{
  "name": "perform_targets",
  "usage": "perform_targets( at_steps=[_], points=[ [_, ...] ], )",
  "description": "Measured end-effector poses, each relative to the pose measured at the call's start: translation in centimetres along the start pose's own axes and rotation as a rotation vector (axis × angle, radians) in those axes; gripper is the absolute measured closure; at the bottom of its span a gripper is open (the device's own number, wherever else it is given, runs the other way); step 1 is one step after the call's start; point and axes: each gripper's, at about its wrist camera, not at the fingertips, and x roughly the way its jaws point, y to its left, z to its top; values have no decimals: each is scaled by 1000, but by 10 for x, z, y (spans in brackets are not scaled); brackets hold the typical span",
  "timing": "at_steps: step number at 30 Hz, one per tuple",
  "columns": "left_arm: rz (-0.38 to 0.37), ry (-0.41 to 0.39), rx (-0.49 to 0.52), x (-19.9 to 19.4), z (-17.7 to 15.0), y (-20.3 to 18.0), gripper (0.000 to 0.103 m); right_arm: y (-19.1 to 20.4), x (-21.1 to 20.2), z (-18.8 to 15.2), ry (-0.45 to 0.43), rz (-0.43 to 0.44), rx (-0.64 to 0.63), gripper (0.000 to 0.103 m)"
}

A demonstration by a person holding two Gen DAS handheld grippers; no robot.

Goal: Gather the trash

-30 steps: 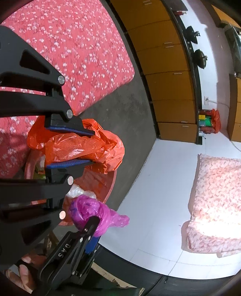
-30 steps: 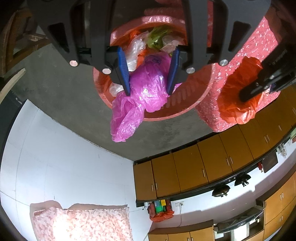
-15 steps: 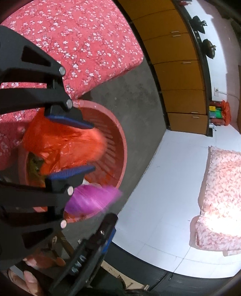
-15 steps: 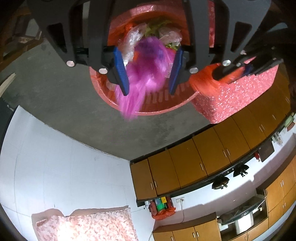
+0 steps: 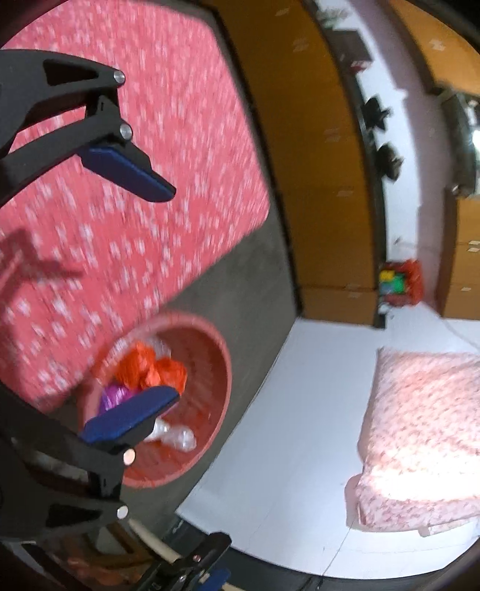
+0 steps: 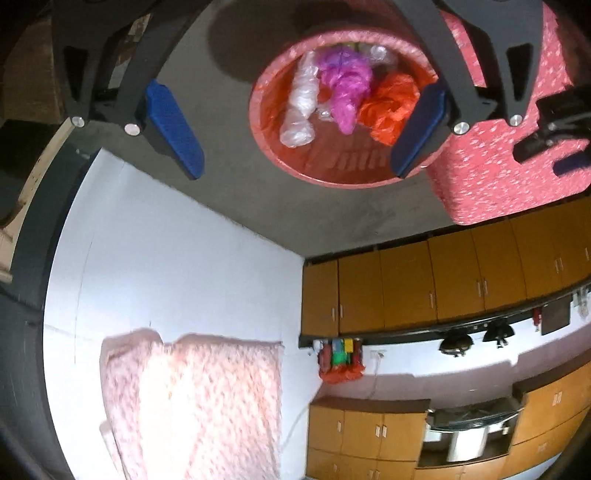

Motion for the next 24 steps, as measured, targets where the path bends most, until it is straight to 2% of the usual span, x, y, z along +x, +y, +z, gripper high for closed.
perform_targets(
  at_steps=[5, 10, 14, 19, 24],
  points=[
    [96, -72, 21, -50, -19, 20, 2, 25, -50, -15, -53, 47, -29, 4],
    [162, -124, 7, -94, -39, 39, 2, 43, -81, -32, -29, 115, -21, 4],
    [184, -127, 2, -114, -53, 45, 2, 55, -99, -45, -8, 140, -22, 4],
    [203, -138, 32, -128, -67, 43, 2, 66, -120, -50, -33, 153, -50, 4],
    [210, -149, 21, -136, -74, 46, 2, 68, -133, -54, -52, 145, -41, 4]
  ],
)
